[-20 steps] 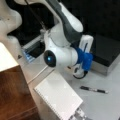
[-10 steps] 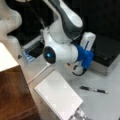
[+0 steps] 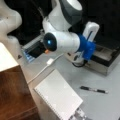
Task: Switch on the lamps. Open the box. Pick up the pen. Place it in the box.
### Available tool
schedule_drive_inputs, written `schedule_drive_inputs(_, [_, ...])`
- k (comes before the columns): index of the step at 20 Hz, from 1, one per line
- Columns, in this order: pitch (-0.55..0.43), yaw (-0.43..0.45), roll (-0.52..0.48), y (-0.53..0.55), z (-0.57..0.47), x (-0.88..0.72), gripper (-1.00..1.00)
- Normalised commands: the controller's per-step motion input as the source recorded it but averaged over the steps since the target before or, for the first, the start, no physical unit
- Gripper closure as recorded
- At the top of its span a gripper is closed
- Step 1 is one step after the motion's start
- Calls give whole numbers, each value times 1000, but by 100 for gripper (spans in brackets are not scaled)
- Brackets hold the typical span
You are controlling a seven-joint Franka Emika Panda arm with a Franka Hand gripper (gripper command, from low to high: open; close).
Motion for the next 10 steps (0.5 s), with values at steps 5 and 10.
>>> schedule_drive_inputs(5, [17,352,-288,269,377,104,100])
schedule_drive_inputs(10, [11,431,-211,350,254,107,100])
